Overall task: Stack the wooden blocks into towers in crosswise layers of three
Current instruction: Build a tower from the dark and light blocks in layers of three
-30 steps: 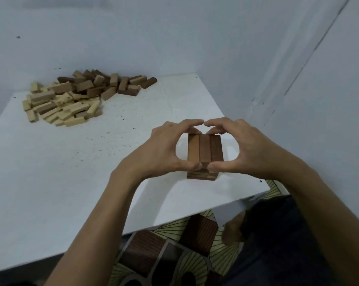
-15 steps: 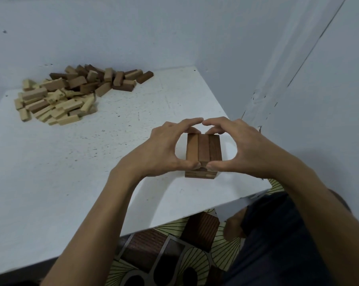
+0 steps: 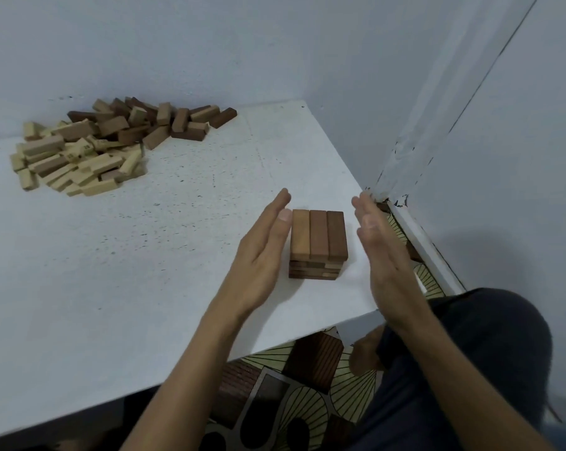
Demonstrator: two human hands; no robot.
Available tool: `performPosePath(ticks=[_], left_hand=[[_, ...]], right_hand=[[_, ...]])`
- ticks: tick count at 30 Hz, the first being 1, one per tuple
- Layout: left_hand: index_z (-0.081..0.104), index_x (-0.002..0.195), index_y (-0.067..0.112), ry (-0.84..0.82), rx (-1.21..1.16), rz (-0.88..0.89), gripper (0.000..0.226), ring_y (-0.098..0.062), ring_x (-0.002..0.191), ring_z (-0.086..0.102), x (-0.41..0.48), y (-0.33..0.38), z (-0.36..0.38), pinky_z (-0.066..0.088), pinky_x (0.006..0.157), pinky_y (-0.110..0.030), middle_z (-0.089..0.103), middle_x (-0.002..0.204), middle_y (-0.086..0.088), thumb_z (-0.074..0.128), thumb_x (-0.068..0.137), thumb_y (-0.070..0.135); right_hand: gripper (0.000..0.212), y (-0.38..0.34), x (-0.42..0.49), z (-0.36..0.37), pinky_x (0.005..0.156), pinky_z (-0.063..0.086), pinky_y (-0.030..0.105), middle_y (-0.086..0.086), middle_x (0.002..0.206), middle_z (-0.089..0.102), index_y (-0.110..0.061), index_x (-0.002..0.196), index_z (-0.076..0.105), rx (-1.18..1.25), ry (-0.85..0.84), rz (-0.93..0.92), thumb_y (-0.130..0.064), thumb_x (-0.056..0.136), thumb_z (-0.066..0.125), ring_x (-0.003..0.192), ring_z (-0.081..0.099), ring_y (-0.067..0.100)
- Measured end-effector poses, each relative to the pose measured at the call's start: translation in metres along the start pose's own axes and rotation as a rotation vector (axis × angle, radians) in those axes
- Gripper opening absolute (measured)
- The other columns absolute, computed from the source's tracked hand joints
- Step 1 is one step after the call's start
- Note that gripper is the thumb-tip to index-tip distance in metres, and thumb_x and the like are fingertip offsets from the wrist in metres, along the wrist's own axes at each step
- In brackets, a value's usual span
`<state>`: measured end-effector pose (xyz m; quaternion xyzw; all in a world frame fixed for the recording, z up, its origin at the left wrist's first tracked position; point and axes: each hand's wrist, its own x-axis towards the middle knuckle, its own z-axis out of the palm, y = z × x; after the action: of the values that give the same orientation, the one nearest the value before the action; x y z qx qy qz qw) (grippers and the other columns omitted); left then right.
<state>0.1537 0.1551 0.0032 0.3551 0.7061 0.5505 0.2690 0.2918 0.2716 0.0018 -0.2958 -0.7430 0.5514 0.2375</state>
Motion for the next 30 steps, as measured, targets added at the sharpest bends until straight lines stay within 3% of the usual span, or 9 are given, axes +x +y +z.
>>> performPosePath(ticks=[3, 7, 12, 15, 22, 26, 30], left_hand=[[0.028, 0.154, 0.035, 0.085, -0.131, -0.052, 0.062, 0.015, 0.141, 0.021, -0.008, -0.003, 0.021, 0.015, 0.113, -0.012, 0.027, 0.157, 0.026, 0.018, 0.099, 0.062], [0.024, 0.156, 0.029, 0.142, -0.211, -0.053, 0.065, 0.018, 0.140, 0.018, -0.010, -0.005, 0.035, 0.014, 0.109, 0.000, 0.023, 0.159, 0.022, 0.016, 0.098, 0.057], [0.024, 0.156, 0.027, 0.141, -0.198, -0.057, 0.065, 0.032, 0.126, 0.020, -0.008, -0.006, 0.042, 0.017, 0.099, 0.007, 0.024, 0.160, 0.017, 0.014, 0.098, 0.053], [0.022, 0.156, 0.027, 0.133, -0.204, -0.057, 0.066, 0.033, 0.123, 0.022, -0.009, -0.006, 0.046, 0.019, 0.099, 0.006, 0.026, 0.160, 0.015, 0.014, 0.096, 0.053], [0.022, 0.156, 0.027, 0.150, -0.219, -0.067, 0.066, 0.032, 0.123, 0.024, -0.008, -0.007, 0.049, 0.021, 0.100, 0.005, 0.027, 0.159, 0.015, 0.015, 0.096, 0.053], [0.023, 0.156, 0.026, 0.165, -0.232, -0.065, 0.065, 0.016, 0.136, 0.027, -0.008, -0.007, 0.050, 0.022, 0.105, 0.001, 0.028, 0.160, 0.012, 0.016, 0.096, 0.051], [0.023, 0.156, 0.025, 0.165, -0.237, -0.068, 0.067, 0.014, 0.138, 0.024, -0.009, -0.006, 0.051, 0.020, 0.104, 0.003, 0.027, 0.160, 0.012, 0.016, 0.095, 0.053]], right_hand=[[0.065, 0.006, -0.010, 0.022, 0.124, 0.017, 0.034, -0.019, 0.161, 0.024, -0.038, 0.153, 0.020, 0.149, 0.079, 0.016, -0.066, 0.095, 0.023, 0.144, 0.020, -0.009], [0.065, 0.004, -0.012, 0.039, 0.122, 0.017, 0.020, -0.020, 0.162, 0.020, -0.032, 0.157, 0.016, 0.212, 0.134, 0.037, -0.055, 0.097, 0.020, 0.143, 0.018, -0.012], [0.071, 0.005, -0.013, 0.048, 0.116, 0.018, 0.011, -0.020, 0.162, 0.017, -0.031, 0.157, 0.013, 0.265, 0.148, 0.041, -0.063, 0.094, 0.020, 0.143, 0.016, -0.013], [0.068, 0.004, -0.013, 0.052, 0.113, 0.018, 0.006, -0.017, 0.163, 0.016, -0.028, 0.158, 0.013, 0.270, 0.151, 0.045, -0.056, 0.096, 0.020, 0.142, 0.016, -0.014], [0.070, 0.008, -0.012, 0.056, 0.119, 0.019, 0.018, -0.017, 0.163, 0.017, -0.033, 0.157, 0.013, 0.276, 0.152, 0.050, -0.063, 0.094, 0.020, 0.144, 0.017, -0.011], [0.068, 0.009, -0.012, 0.056, 0.122, 0.020, 0.025, -0.015, 0.162, 0.020, -0.032, 0.157, 0.014, 0.281, 0.151, 0.060, -0.060, 0.095, 0.021, 0.145, 0.019, -0.008], [0.067, 0.008, -0.012, 0.056, 0.120, 0.021, 0.020, -0.015, 0.162, 0.021, -0.033, 0.157, 0.015, 0.283, 0.149, 0.062, -0.058, 0.095, 0.021, 0.144, 0.021, -0.008]])
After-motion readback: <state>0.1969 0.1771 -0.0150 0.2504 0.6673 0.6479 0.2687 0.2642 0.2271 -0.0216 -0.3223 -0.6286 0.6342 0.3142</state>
